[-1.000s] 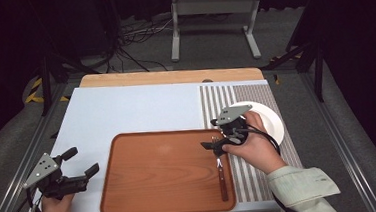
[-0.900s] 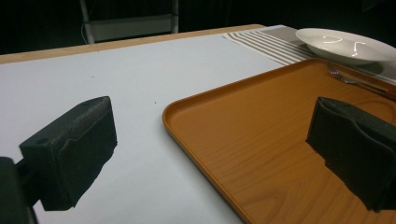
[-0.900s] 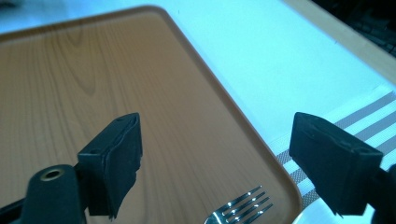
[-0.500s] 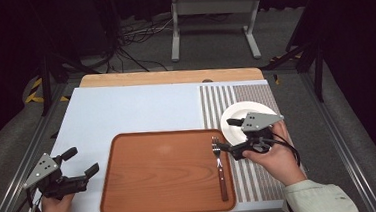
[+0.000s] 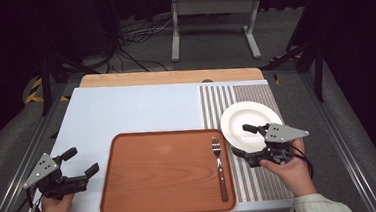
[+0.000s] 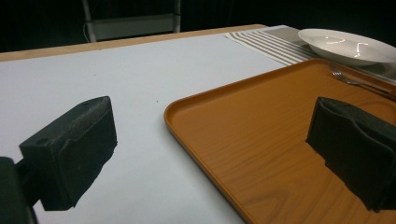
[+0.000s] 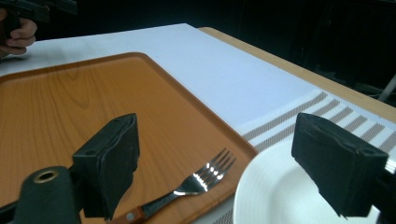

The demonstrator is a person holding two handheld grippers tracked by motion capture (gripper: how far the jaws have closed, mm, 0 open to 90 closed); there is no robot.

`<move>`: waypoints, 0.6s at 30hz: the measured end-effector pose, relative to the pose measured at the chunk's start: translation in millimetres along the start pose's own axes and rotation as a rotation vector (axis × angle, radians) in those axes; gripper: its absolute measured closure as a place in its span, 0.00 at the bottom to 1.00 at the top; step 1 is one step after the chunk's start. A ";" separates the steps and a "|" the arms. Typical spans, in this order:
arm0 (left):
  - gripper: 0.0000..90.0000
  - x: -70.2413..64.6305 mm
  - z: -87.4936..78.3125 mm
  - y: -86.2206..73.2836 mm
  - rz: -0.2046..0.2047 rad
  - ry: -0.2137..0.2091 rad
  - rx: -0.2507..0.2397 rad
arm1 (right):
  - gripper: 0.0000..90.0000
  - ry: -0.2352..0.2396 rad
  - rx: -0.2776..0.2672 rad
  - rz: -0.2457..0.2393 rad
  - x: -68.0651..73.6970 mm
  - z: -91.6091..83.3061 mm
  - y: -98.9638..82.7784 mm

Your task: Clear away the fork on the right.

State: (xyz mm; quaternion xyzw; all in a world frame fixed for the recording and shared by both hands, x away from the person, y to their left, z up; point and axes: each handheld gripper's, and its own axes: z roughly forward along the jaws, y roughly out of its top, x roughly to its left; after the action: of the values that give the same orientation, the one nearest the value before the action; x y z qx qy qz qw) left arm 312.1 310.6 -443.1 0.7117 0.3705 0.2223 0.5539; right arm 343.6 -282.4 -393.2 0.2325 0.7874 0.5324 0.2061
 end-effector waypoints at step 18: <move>0.03 -0.1 -0.2 -0.1 -0.002 0.000 -0.006 | 0.19 -0.056 -0.033 0.084 -5.2 -18.8 -49.5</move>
State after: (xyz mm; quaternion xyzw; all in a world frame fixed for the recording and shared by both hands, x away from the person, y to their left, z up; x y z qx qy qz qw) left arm 311.9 310.7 -443.1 0.7096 0.3705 0.2229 0.5564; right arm 329.8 -315.4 -432.5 0.2767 0.7620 0.5468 0.2090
